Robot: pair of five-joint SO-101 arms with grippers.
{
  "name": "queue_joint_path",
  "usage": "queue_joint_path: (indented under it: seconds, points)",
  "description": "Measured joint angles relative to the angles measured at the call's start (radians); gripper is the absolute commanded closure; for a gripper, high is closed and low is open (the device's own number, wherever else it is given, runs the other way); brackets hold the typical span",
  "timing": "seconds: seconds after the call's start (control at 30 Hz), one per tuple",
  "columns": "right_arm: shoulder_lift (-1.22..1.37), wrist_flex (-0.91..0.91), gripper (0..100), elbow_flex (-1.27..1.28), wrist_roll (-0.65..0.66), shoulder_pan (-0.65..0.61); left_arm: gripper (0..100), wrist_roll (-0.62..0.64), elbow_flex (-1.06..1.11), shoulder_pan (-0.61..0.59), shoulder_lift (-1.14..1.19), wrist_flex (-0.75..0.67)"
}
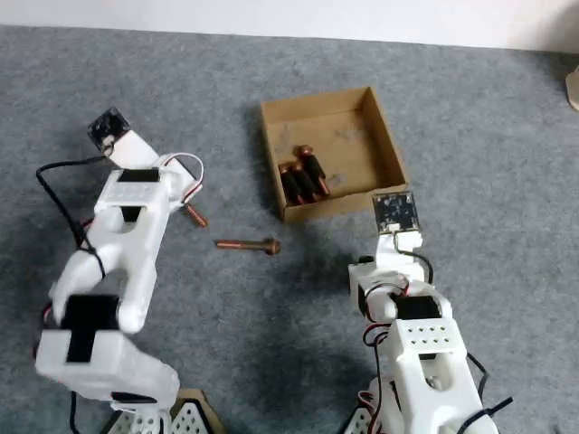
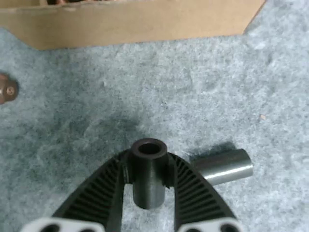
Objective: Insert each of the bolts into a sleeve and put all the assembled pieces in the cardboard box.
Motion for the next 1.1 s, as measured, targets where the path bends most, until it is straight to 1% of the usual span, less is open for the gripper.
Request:
queue_joint_path:
  seconds: [0.1,0.2,0.27,0.37,0.5,0.63,0.73,0.83,0.9,1.0,1.1]
  points:
    - [0.000,0.000,99.4,0.000,0.012,0.000,100,-0.091,0.071,0.037,-0.103,0.000]
    - [0.000,0.000,99.4,0.000,0.015,-0.014,100,-0.169,0.172,0.109,-0.192,-0.002]
    - [0.000,0.000,99.4,0.000,0.015,-0.054,100,-0.189,0.233,0.141,-0.238,-0.040]
    - [-0.003,-0.049,99.4,0.020,0.017,-0.115,100,-0.195,0.316,0.149,-0.311,-0.124]
    - [-0.011,-0.209,99.4,0.115,0.017,-0.172,100,-0.195,0.419,0.157,-0.390,-0.227]
    - [-0.012,-0.442,99.4,0.219,0.018,-0.213,100,-0.195,0.505,0.176,-0.476,-0.296]
    - [-0.011,-0.632,99.4,0.295,0.021,-0.218,100,-0.195,0.555,0.181,-0.560,-0.327]
    - [-0.015,-0.807,99.4,0.310,0.025,-0.218,100,-0.196,0.614,0.199,-0.655,-0.388]
    - [-0.017,-0.867,99.4,0.311,0.025,-0.218,100,-0.201,0.664,0.222,-0.717,-0.456]
    - [-0.017,-0.891,99.4,0.311,0.025,-0.218,100,-0.206,0.721,0.276,-0.787,-0.565]
    - [-0.017,-0.904,99.4,0.311,0.025,-0.227,100,-0.206,0.735,0.336,-0.827,-0.624]
